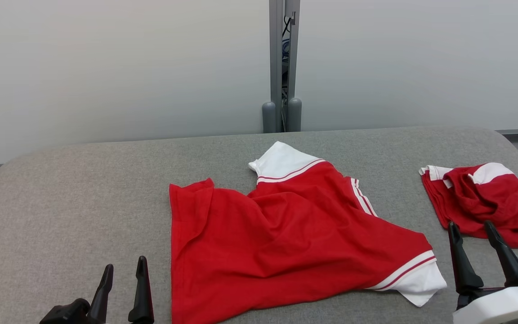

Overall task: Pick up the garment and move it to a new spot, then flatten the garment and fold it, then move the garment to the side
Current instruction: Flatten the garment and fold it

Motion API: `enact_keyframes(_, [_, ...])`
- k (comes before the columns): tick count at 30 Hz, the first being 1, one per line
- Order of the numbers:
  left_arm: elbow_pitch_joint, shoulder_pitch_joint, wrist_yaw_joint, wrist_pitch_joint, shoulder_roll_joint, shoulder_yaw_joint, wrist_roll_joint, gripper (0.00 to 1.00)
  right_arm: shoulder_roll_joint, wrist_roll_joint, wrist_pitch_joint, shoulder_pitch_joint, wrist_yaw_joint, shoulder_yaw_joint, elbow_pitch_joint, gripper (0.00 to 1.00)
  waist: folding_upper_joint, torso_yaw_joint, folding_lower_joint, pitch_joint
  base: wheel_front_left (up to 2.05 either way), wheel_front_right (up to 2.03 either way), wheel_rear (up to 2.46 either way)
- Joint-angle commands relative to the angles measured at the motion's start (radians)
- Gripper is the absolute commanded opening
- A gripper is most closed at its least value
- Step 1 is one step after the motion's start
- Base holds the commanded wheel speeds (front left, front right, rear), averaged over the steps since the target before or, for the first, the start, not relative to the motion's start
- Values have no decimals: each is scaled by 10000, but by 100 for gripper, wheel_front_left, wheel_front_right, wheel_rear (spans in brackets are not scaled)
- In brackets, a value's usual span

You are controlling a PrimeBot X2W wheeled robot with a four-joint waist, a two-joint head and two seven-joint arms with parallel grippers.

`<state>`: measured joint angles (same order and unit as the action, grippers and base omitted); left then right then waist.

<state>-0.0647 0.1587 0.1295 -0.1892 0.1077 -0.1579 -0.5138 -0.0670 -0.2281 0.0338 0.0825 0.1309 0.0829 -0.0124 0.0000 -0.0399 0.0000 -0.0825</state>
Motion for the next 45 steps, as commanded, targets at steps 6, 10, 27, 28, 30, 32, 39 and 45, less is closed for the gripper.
enact_keyframes(6, [71,139,153,100,237,-55,195,100,16,186,-2,-32,0,-196,151,100,0,-2,0,-63,0,0,0])
enact_keyframes(10, [84,136,177,131,258,-101,165,100,25,197,-21,-132,0,-264,236,100,0,16,0,-92,0,0,0])
enact_keyframes(27, [67,17,204,272,492,-430,435,100,23,119,-24,-214,0,-373,457,100,0,29,0,-59,0,0,0])
enact_keyframes(28, [67,17,204,272,492,-430,435,100,23,119,-24,-214,0,-373,457,100,0,29,0,-59,0,0,0])
enact_keyframes(30, [89,-12,231,282,524,-446,481,100,27,117,-23,-221,0,-364,472,100,0,29,0,-49,0,0,0])
enact_keyframes(32, [98,-33,253,301,549,-457,494,100,31,113,-21,-226,0,-358,482,100,0,29,0,-43,0,0,0])
enact_keyframes(39, [133,-55,295,320,596,-485,489,100,42,109,-2,-226,0,-342,502,100,0,38,0,-33,0,0,0])
enact_keyframes(45, [14,-27,269,480,509,-612,353,100,51,74,-80,-189,0,-265,635,100,0,29,0,26,0,0,0])
